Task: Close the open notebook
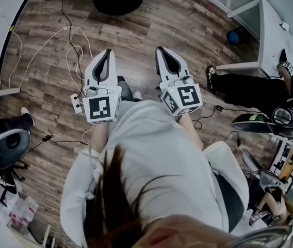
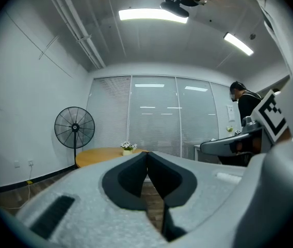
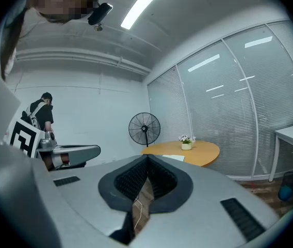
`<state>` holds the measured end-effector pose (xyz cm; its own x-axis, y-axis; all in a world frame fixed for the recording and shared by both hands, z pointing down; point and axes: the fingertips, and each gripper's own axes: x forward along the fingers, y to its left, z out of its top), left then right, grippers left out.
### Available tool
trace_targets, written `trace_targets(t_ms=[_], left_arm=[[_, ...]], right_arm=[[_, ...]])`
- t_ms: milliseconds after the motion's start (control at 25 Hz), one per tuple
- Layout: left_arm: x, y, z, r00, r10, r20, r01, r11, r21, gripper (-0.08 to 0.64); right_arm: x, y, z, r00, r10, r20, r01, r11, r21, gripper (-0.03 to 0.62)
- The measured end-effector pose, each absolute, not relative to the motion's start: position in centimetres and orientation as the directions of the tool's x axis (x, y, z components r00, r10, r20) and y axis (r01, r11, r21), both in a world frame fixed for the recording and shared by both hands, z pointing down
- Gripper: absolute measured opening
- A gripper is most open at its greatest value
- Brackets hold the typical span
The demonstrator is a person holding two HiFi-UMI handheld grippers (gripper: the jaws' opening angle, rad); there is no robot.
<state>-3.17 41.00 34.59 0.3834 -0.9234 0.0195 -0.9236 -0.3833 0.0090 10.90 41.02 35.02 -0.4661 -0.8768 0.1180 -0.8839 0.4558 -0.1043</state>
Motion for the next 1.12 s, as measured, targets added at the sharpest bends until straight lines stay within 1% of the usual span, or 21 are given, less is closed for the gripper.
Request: trace_targets(t_ms=[320,520,720,920,1120], left_arm=[[-7.2,31.5,32.1,0.422,-0.906,-0.010,-0.906,-0.422,-0.006,0.017],[-9.7,28.0,31.5,0.451,-0.892,-0.012,-0.892,-0.451,-0.026,0.017],[-10.6,25.8,32.2,0.463,-0.886,-0.001,-0.886,-0.463,-0.014,0.017],[-10.7,23.9,32.5,0.456,-0.890,0.004,-0.890,-0.456,0.008,0.017],[-10.9,21.6,33.2,0.444,-0.896,0.025,-0.896,-0.443,0.039,0.017]], right_arm=[[7.3,32.4,32.4,-0.416,-0.906,0.082,-0.908,0.408,-0.097,0.003],[5.3,29.7,31.6,-0.378,-0.922,0.077,-0.922,0.369,-0.113,0.003],[5.4,28.3,32.0,-0.344,-0.934,0.101,-0.932,0.326,-0.158,0.003],[5.5,26.1,31.6,-0.348,-0.934,0.080,-0.929,0.333,-0.161,0.003],[5.6,23.5,32.4,-0.356,-0.929,0.103,-0.926,0.336,-0.173,0.003]])
